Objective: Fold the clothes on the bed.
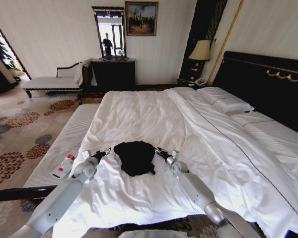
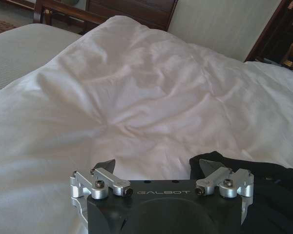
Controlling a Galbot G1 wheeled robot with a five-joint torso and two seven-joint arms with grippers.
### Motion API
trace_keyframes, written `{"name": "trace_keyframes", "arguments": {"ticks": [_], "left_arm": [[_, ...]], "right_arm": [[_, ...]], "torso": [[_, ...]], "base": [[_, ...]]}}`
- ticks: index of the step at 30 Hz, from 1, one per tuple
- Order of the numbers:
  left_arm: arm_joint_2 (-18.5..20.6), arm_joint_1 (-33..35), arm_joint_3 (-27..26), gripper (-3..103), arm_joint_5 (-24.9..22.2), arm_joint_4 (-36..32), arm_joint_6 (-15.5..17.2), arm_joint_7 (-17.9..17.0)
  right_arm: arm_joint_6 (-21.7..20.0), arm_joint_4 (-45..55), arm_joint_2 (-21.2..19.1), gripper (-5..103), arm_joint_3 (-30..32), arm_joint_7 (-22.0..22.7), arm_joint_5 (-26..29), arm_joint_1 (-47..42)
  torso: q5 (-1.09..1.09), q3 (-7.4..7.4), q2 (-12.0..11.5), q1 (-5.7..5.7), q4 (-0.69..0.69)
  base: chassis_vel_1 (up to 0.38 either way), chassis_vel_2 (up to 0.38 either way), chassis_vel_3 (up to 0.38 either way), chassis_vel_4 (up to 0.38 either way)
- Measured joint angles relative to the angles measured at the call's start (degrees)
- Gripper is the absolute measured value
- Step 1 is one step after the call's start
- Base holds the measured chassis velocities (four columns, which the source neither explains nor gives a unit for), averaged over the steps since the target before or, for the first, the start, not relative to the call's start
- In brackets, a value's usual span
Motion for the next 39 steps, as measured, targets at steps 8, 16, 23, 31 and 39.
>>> {"name": "trace_keyframes", "arguments": {"ticks": [8,16,23,31,39], "left_arm": [[0.38,0.39,-0.29,99,-0.99,-1.45,0.18,-0.70],[0.73,1.42,-1.69,99,-1.14,-1.95,0.24,-1.17],[0.56,1.68,-3.07,99,-1.86,-1.97,0.30,-1.58],[0.64,1.57,-3.49,99,-2.14,-1.83,0.39,-1.71],[0.62,1.30,-3.94,99,-2.96,-1.66,0.48,-2.18]], "right_arm": [[-0.20,0.27,0.03,88,-0.57,-2.50,1.47,0.28],[-0.21,0.48,0.29,93,-2.23,-4.09,0.26,-0.04],[-0.29,-2.39,1.57,79,-1.96,-2.94,2.27,1.26],[-0.35,-2.66,1.35,51,-2.20,-3.42,2.78,1.40],[-0.29,-2.54,1.15,25,-2.47,-4.13,3.01,1.06]], "torso": [[0.00,0.00,0.00,0.00,0.00],[0.00,0.00,0.00,0.00,0.00],[0.00,0.00,0.00,0.00,0.01],[0.00,0.00,0.00,0.00,0.00],[0.00,0.00,0.00,0.00,0.00]], "base": [[0.000,0.000,0.000,0.000],[0.000,0.000,0.000,0.000],[0.000,0.000,0.000,0.000],[0.000,0.000,0.000,0.000],[0.000,0.000,0.000,0.000]]}}
